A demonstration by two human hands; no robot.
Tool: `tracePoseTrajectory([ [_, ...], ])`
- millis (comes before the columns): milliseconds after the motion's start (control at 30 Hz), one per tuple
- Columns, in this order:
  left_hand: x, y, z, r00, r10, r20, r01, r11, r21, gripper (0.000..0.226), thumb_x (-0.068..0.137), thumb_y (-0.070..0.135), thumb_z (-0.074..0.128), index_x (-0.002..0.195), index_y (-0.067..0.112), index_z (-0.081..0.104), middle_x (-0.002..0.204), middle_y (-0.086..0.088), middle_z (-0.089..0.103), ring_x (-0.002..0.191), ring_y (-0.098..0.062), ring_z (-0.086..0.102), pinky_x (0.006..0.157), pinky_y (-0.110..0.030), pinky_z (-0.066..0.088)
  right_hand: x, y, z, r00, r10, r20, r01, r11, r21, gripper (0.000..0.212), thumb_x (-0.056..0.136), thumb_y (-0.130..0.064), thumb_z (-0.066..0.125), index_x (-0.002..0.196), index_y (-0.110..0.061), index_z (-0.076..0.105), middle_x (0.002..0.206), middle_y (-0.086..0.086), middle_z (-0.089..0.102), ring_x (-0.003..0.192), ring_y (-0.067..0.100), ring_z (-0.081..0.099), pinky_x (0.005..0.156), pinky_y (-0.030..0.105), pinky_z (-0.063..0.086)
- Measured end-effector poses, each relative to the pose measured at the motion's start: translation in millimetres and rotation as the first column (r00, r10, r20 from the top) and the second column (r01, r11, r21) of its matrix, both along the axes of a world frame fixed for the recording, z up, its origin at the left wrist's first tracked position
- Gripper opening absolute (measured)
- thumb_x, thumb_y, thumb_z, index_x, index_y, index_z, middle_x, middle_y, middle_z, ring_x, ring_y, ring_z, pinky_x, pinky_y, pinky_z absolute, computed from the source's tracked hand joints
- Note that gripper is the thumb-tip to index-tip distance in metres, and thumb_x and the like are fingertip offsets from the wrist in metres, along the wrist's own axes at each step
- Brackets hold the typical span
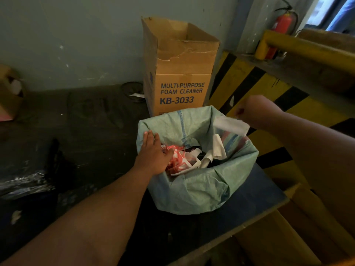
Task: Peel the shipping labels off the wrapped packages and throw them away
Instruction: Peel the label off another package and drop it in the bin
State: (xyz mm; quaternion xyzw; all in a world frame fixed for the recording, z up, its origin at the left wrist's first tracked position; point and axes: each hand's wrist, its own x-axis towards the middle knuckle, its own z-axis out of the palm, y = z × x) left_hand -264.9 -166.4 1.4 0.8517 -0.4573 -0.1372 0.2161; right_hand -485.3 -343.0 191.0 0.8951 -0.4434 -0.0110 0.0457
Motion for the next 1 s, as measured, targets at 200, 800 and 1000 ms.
tracePoseTrajectory([
  [200, -0.1, 2.2, 2.5, 0.993, -0.048, 0.106, 0.049, 0.999, -0.008, 0.080, 0.098, 0.059, 0.039, 0.159, 0.012, 0.018, 0.169, -0.012, 0.003, 0.154, -0.022, -0.014, 0.125, -0.044, 0.004, 0.8, -1.0, -3.6, 1.000, 0.005, 0.008, -0.006, 1.000, 0.010, 0.022, 0.095, -0.018, 0.055, 0.111, -0.018, 0.069, 0.098, 0.001, 0.067, 0.091, 0.018, 0.062, 0.082, 0.033, 0.053],
  [800, 6.8, 1.5, -0.2, 0.952, -0.191, 0.242, 0.200, 0.980, -0.017, 0.063, 0.097, 0.053, 0.041, 0.146, 0.014, 0.046, 0.155, -0.013, 0.040, 0.153, -0.026, 0.015, 0.125, -0.042, 0.006, 20.7, 2.1, -11.8, 0.990, 0.128, -0.060, -0.121, 0.987, 0.109, 0.053, 0.094, -0.053, 0.049, 0.136, -0.021, 0.052, 0.129, 0.008, 0.061, 0.119, 0.028, 0.056, 0.092, 0.036, 0.044],
  [1000, 4.4, 4.8, 7.2, 0.962, -0.179, 0.208, 0.178, 0.984, 0.025, 0.064, 0.095, 0.057, 0.038, 0.143, 0.016, 0.049, 0.151, -0.014, 0.044, 0.149, -0.028, 0.025, 0.124, -0.045, 0.012, 41.2, 9.7, -27.2, 0.985, 0.172, -0.013, -0.167, 0.971, 0.173, 0.052, 0.090, -0.053, 0.055, 0.131, -0.022, 0.055, 0.121, 0.007, 0.065, 0.109, 0.025, 0.060, 0.088, 0.037, 0.048],
])
